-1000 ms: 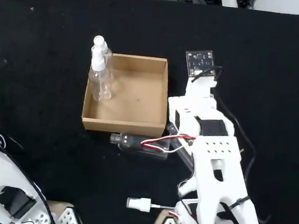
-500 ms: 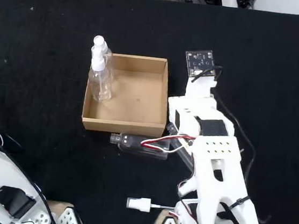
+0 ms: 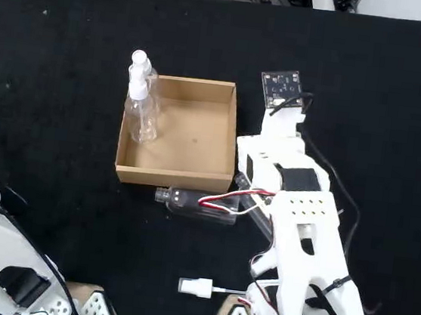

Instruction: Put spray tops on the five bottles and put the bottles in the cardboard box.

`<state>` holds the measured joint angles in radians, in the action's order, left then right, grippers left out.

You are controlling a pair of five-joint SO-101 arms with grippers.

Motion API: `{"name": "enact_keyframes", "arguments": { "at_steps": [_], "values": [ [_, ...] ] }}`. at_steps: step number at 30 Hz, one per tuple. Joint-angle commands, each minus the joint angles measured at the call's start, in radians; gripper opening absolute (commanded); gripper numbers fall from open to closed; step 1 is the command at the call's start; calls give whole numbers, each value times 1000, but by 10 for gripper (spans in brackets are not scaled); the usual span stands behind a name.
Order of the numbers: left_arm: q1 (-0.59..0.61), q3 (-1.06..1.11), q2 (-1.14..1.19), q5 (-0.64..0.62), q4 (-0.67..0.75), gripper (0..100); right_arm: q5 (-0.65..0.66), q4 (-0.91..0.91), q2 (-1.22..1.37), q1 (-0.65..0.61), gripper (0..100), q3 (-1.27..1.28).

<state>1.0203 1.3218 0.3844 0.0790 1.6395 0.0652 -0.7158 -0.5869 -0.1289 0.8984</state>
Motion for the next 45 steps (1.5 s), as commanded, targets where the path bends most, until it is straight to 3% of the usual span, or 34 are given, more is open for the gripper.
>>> {"name": "enact_keyframes", "arguments": {
  "at_steps": [1,11,13,16,18,20,24,27,32,45],
  "values": [
    [-12,-5,-51,6,-31,255,11,23,-7,-17,78,-10],
    [-13,-5,-52,6,-28,248,11,23,-7,-17,78,-8],
    [-15,-1,-52,6,-32,187,11,23,-7,-17,78,-7],
    [-15,5,-54,0,-28,11,11,23,-7,-17,78,-7],
    [-13,7,-61,0,-28,65,11,23,-7,-17,78,-7],
    [-13,18,-63,3,-26,20,11,23,-7,-17,78,-7],
    [-47,74,-71,6,-18,27,11,23,-7,-17,78,-7],
    [-111,168,-149,5,66,28,8,23,-7,-17,78,-5],
    [-252,269,-365,6,66,28,11,23,-5,-17,78,-5],
    [-392,341,-898,5,-445,28,11,32,-1,-20,78,-4]
  ]
}}
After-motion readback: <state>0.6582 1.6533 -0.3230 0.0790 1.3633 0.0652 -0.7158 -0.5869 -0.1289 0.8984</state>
